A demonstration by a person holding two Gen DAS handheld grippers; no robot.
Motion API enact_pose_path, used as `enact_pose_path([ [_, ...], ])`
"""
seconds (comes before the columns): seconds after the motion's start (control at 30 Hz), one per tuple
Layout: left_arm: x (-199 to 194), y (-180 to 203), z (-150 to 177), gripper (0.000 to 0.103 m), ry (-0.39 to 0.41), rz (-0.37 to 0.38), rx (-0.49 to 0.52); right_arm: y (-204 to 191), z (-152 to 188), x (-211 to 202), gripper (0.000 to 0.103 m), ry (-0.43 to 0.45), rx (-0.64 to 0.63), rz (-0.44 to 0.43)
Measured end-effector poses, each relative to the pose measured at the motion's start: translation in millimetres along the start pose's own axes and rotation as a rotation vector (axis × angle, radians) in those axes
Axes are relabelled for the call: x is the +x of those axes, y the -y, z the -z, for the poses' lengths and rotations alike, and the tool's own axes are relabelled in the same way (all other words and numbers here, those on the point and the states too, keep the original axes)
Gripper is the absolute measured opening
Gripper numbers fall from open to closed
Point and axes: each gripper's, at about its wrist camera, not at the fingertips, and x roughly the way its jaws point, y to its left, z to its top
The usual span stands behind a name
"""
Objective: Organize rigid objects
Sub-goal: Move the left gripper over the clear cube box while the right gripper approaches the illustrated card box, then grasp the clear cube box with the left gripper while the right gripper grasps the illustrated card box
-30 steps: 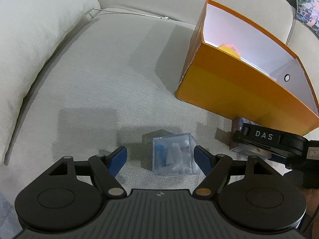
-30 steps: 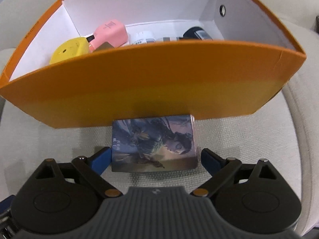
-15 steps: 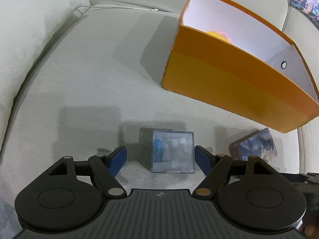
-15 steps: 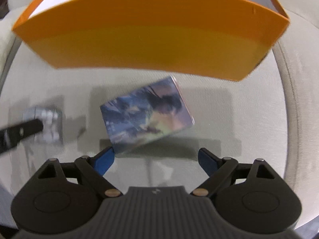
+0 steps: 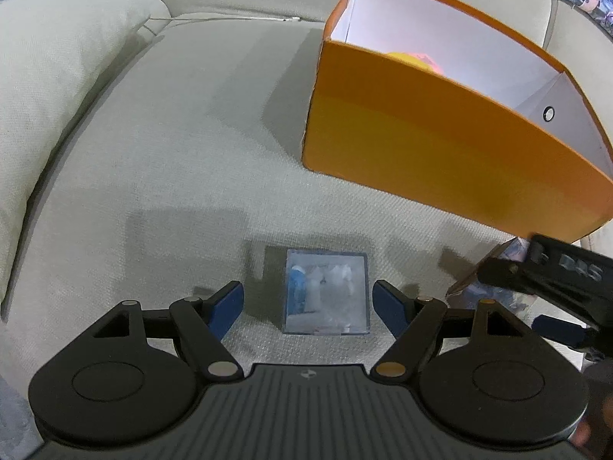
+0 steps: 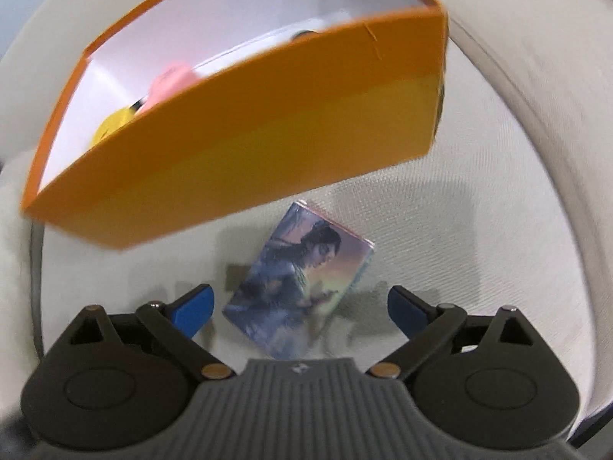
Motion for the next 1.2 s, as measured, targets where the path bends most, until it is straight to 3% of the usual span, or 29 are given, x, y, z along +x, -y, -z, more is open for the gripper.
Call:
enact_pose_path([
  [0.07, 2, 0, 0, 0.09, -0.003, -0.006, 0.005, -7, -1, 9, 0.098, 0.012, -0.019, 0.061],
  [0.2, 4, -3, -2, 0.09, -0.011, 0.003, 0.0, -23, -1, 16, 0.098, 0.018, -0.096, 0.096],
  [0.4, 6, -4, -4, 0.09, -0.018, 0.001, -0.003, -21, -2, 13, 0.098, -0.092, -0.255, 0.098],
  [0.5, 7, -1, -5, 0.09, -0.016, 0.004, -0.008, -14, 4, 2, 0.098, -0.079, -0.259, 0.117],
  [0.63, 10, 2, -6, 0.09, -0.022, 0.004, -0.01, -9, 6, -6, 0.098, -0.038, -0.213, 0.075],
  [1.0, 28, -1, 1, 0.09, -0.048, -0.026, 0.0, -44, 33, 12, 0.083, -0.022, -0.252, 0.148],
  [1.2, 30, 11, 5, 0.084, -0.036, -0.052, 0.046, -63, 49, 7, 0.083, -0.007, -0.286, 0.178],
])
